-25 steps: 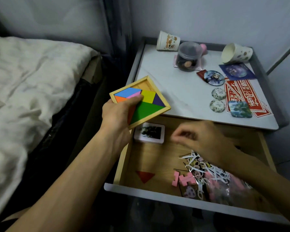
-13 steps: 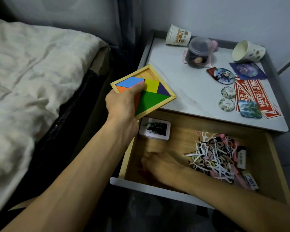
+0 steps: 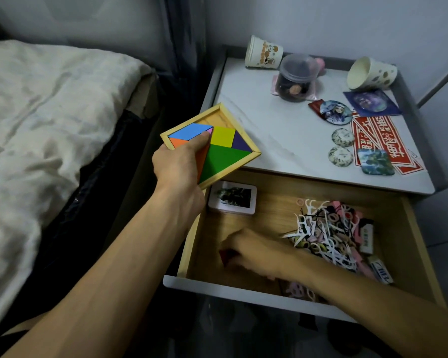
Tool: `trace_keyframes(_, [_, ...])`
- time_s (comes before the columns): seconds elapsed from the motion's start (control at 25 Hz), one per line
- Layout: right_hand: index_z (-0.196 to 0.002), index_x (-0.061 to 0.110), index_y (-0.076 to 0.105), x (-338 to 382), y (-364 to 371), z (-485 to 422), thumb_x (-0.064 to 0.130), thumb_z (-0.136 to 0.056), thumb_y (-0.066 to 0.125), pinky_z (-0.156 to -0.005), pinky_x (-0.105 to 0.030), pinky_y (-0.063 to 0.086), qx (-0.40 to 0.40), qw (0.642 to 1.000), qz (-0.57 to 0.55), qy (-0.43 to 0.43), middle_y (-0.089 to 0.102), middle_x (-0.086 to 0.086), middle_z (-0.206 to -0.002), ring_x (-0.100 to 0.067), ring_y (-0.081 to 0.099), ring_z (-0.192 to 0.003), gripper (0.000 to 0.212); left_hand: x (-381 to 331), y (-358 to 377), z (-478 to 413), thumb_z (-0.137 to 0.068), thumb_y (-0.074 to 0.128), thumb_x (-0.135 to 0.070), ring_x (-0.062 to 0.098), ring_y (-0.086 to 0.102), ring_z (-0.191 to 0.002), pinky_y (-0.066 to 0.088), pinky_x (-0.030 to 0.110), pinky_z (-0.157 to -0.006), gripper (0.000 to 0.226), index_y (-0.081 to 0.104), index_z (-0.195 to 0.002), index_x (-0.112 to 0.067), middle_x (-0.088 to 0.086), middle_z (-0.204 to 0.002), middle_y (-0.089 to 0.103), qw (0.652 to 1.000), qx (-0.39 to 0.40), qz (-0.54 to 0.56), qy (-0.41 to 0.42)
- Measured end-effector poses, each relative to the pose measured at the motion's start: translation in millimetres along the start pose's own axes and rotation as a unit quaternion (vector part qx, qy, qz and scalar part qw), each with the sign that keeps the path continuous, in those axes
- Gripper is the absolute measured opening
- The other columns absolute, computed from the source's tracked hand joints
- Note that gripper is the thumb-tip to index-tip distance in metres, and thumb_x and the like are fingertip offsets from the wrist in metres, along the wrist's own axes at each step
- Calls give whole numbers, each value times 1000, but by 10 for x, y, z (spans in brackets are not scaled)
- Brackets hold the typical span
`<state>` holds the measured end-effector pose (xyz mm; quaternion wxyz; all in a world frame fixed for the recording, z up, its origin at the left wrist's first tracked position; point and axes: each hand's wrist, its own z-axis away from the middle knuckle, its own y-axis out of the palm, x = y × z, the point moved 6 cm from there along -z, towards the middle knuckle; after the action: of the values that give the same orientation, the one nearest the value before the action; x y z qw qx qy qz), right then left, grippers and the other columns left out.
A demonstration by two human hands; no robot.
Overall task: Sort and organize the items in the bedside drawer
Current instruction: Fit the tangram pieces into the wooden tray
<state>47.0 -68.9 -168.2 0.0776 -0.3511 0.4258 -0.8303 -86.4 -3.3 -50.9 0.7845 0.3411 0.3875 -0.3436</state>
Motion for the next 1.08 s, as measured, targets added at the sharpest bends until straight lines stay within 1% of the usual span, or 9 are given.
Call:
trace_keyframes(0.04, [-117, 23, 61, 12, -137, 92, 23, -97, 57, -81, -32, 55, -26, 999, -22, 2, 59, 7, -106, -10, 61, -89, 21, 8, 1, 2, -74, 83, -13, 21, 74, -81, 62, 38, -67, 33, 65, -102, -12, 7, -94, 75, 1000, 1, 0, 4])
trace_keyframes(0.16, [-111, 17, 69, 44, -675, 525, 19, -98, 55, -71, -16, 43, -164, 983, -84, -5, 55, 20, -81, -2, 58, -74, 19, 67, 26, 7, -72, 84, -13, 22, 74, -83, 62, 40, -72, 38, 68, -107, -11, 8, -95, 75, 1000, 10, -10, 10])
trace_keyframes(0.2, [-112, 18, 70, 70, -847, 692, 17, -97, 57, -65, -16, 41, -220, 968, -121, -15, 59, 20, -79, -2, 58, -69, 20, 107, 35, 6, -72, 84, -13, 22, 74, -84, 61, 40, -73, 40, 68, -108, -11, 7, -96, 75, 1000, 20, -15, 11])
trace_keyframes(0.28, [-118, 20, 70, 149, -1118, 970, 14, -96, 58, -59, -31, 45, -293, 923, -247, -44, 70, 11, -93, -7, 58, -68, 26, 163, 61, 67, -71, 85, -14, 23, 74, -86, 61, 39, -75, 42, 69, -109, -11, 7, -97, 76, 999, 28, -31, 6])
trace_keyframes(0.36, [-121, 20, 67, 219, -1285, 1084, 11, -95, 58, -62, -37, 46, -319, 873, -360, -77, 73, 0, -108, -16, 59, -74, 29, 242, 68, 100, -71, 85, -15, 23, 74, -87, 61, 38, -76, 43, 69, -110, -12, 7, -97, 76, 998, 35, -50, 9])
trace_keyframes(0.48, [-116, 12, 67, 161, -1421, 1086, 8, -86, 60, -74, -13, 47, -340, 806, -478, -85, 74, 0, -107, 3, 63, -85, 31, 348, 118, 160, -72, 83, -14, 24, 73, -89, 60, 42, -81, 40, 69, -110, -11, 7, -97, 76, 996, 60, -74, 0])
trace_keyframes(0.64, [-111, 7, 67, -56, -1459, 1008, 2, -87, 56, -83, -14, 48, -334, 740, -583, -40, 72, -5, -111, -3, 66, -101, 27, 510, 207, 269, -81, 76, -18, 29, 73, -91, 59, 46, -83, 30, 69, -108, -9, 11, -98, 75, 990, 100, -87, -37])
trace_keyframes(0.88, [-105, 13, 73, -283, -1502, 965, 6, -97, 53, -91, -24, 50, -378, 738, -557, 43, 74, -6, -104, -12, 64, -96, 22, 556, 227, 338, -86, 72, -24, 27, 73, -89, 58, 44, -87, 26, 69, -108, -11, 10, -97, 76, 983, 121, -133, -36])
trace_keyframes(1.08, [-108, 20, 71, -251, -1571, 1034, -5, -88, 64, -92, -30, 55, -438, 769, -461, 62, 70, -1, -105, -12, 68, -100, 33, 466, 292, 405, -86, 73, -27, 21, 72, -89, 58, 42, -86, 28, 67, -111, -14, 3, -99, 75, 963, 138, -221, 63])
